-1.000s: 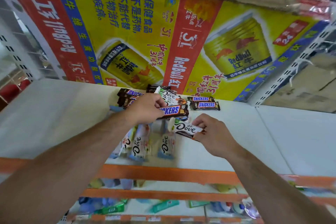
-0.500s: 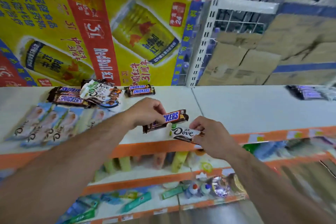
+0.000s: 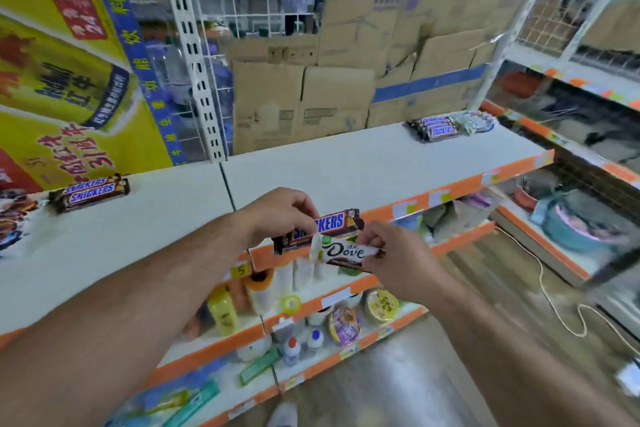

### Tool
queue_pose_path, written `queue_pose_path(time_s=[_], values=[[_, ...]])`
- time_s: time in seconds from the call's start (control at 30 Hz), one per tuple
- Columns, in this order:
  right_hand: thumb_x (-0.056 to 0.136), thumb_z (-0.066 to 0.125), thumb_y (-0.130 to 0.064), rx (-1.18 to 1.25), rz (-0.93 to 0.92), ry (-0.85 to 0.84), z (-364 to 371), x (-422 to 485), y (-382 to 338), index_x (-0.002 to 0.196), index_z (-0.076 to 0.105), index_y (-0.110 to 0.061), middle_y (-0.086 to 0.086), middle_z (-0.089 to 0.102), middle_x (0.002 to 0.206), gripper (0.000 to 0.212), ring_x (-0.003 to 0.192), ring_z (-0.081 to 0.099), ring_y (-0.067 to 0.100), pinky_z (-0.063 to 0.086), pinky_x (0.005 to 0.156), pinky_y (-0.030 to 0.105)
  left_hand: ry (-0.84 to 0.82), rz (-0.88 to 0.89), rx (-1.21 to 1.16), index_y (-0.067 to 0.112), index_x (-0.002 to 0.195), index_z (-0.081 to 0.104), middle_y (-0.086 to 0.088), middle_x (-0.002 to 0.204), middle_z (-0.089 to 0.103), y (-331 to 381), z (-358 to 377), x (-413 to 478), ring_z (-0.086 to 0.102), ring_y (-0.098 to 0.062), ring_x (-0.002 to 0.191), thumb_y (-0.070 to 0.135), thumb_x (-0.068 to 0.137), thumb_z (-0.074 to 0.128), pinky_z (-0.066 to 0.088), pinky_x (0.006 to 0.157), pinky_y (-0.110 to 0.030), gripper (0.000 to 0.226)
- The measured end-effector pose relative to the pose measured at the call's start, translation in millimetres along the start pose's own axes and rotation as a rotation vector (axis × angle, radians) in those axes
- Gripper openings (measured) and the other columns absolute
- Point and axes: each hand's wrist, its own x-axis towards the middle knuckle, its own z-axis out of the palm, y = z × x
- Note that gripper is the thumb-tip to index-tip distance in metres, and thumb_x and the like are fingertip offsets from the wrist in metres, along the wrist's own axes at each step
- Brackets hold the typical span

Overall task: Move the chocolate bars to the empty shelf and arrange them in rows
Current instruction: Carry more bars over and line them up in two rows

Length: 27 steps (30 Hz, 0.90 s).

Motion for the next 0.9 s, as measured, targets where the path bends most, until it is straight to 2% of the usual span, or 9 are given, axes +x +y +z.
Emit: queue_pose_path(time_s=[0.1,0.27,0.37,0.5,0.63,0.73,0.9], values=[[0.078,0.062,-0.011,0.008,0.047,0.054,-17.5,3.1,34.7,0.088,0.056,-0.035,-0.018,0.058,0.077,0.026,0.072,0.056,0.004,0.05,0.062,0.033,-0.072,0.014,-0.015,0.018,0.08,0.073,-0.007,0.083,0.073,17.2,24.7,35.3,0.066,-0.02,0.072,0.011,0.072,0.074,0.049,0.063,-0.036,0.01],[0.076,0.06,-0.015,-0.007,0.154,0.115,-51.3,24.9,93.0,0.085,0.052,-0.043,-0.023,0.055,0.078,0.03,0.07,0.052,-0.004,0.043,0.059,0.023,-0.148,0.069,-0.009,0.015,0.081,0.072,-0.006,0.081,0.072,51.3,65.4,109.1,0.063,-0.018,0.071,0.008,0.075,0.073,0.044,0.065,-0.033,0.01],[0.072,0.059,-0.015,-0.014,0.208,0.169,-75.1,46.8,125.4,0.086,0.053,-0.042,-0.022,0.059,0.074,0.031,0.063,0.057,0.003,0.045,0.054,0.025,-0.187,0.095,0.0,0.013,0.083,0.072,-0.009,0.083,0.072,75.4,86.8,160.3,0.063,-0.02,0.072,0.008,0.074,0.072,0.044,0.066,-0.032,0.01],[0.074,0.061,-0.013,-0.096,0.242,0.205,-113.0,82.9,160.7,0.09,0.058,-0.035,-0.021,0.059,0.075,0.028,0.073,0.06,0.013,0.052,0.064,0.033,-0.225,0.131,0.024,0.013,0.08,0.072,-0.007,0.079,0.072,113.1,106.0,229.5,0.063,-0.016,0.067,0.007,0.072,0.073,0.043,0.058,-0.024,0.01],[0.076,0.06,-0.012,-0.157,0.27,0.209,-150.0,123.3,195.9,0.096,0.06,-0.031,-0.012,0.067,0.084,0.027,0.075,0.06,0.016,0.049,0.062,0.03,-0.254,0.155,0.069,0.016,0.078,0.072,-0.003,0.077,0.073,148.0,120.1,293.4,0.065,-0.014,0.068,0.01,0.071,0.074,0.046,0.061,-0.025,0.01],[0.078,0.06,-0.012,-0.169,0.28,0.217,-167.6,146.1,218.3,0.098,0.062,-0.031,-0.013,0.065,0.085,0.028,0.075,0.056,0.015,0.042,0.057,0.025,-0.257,0.145,0.088,0.017,0.079,0.072,-0.004,0.08,0.073,163.9,130.2,330.5,0.066,-0.017,0.074,0.011,0.07,0.075,0.049,0.068,-0.031,0.011],[0.078,0.058,-0.013,-0.169,0.272,0.18,-194.8,179.1,260.3,0.1,0.061,-0.03,-0.007,0.07,0.091,0.028,0.081,0.062,0.02,0.052,0.067,0.034,-0.27,0.138,0.145,0.017,0.081,0.072,-0.003,0.083,0.073,188.1,146.3,379.9,0.066,-0.017,0.077,0.011,0.072,0.078,0.051,0.071,-0.032,0.012]])
